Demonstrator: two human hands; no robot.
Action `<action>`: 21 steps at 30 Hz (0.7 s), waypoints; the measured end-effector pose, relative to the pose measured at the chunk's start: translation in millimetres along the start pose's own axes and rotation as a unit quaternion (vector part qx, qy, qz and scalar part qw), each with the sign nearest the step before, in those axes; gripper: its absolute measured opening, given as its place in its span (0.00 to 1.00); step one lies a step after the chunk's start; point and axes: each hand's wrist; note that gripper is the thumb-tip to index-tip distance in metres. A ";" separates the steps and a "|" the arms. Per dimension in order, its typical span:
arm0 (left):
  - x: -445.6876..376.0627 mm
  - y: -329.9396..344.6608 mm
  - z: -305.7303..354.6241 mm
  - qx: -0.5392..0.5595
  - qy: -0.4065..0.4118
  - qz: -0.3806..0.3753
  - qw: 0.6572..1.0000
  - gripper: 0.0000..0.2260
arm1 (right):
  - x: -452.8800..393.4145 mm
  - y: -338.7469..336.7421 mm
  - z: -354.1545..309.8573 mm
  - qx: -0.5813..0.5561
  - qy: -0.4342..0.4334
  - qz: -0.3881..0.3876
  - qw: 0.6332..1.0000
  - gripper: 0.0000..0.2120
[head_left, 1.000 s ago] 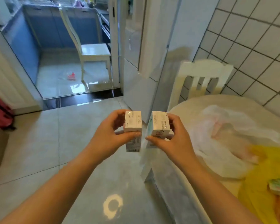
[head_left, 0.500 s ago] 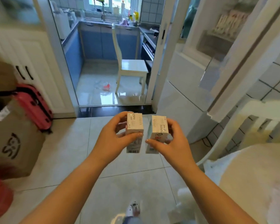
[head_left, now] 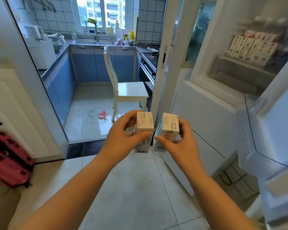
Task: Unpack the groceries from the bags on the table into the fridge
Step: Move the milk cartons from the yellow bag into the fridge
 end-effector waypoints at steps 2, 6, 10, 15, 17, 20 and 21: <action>-42.3 9.5 -4.3 0.012 0.016 -0.019 1.000 0.21 | -35.4 -3.9 7.4 0.005 -0.003 0.024 1.000 0.27; -132.6 36.3 -19.5 0.019 0.048 -0.073 0.996 0.21 | -106.9 -15.8 28.6 0.029 -0.003 0.072 0.997 0.28; -227.7 65.6 -35.7 0.030 0.086 -0.128 0.988 0.22 | -181.5 -28.9 53.5 0.075 -0.005 0.132 0.988 0.29; -354.0 105.3 -39.3 0.069 0.133 -0.235 0.960 0.22 | -274.4 -45.8 76.1 0.098 0.001 0.233 0.967 0.30; -399.1 125.0 -34.6 0.088 0.146 -0.272 0.947 0.23 | -305.2 -56.1 81.1 0.104 0.003 0.272 0.957 0.30; -453.9 159.5 -27.4 0.111 0.158 -0.322 0.927 0.22 | -341.8 -77.9 85.6 0.121 0.008 0.333 0.935 0.29; -468.3 172.9 -25.2 0.120 0.156 -0.335 0.922 0.21 | -351.7 -86.7 87.3 0.131 0.010 0.348 0.928 0.28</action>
Point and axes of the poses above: each hand's wrist, its own x-axis away from the middle knuckle, its own y-axis out of the palm, z = x × y
